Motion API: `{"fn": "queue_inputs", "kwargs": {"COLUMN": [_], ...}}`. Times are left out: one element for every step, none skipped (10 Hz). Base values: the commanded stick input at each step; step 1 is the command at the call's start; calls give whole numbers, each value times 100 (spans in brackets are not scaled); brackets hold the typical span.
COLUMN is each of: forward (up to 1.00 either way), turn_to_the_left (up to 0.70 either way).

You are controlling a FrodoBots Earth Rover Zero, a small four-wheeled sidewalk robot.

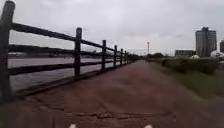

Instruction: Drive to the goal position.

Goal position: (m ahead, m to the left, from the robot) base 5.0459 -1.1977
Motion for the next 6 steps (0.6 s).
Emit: {"fn": "queue_inputs", "kwargs": {"forward": [100,100,100,100,100,100], "turn_to_the_left": [-40,-40,-40,-40,-40,-40]}}
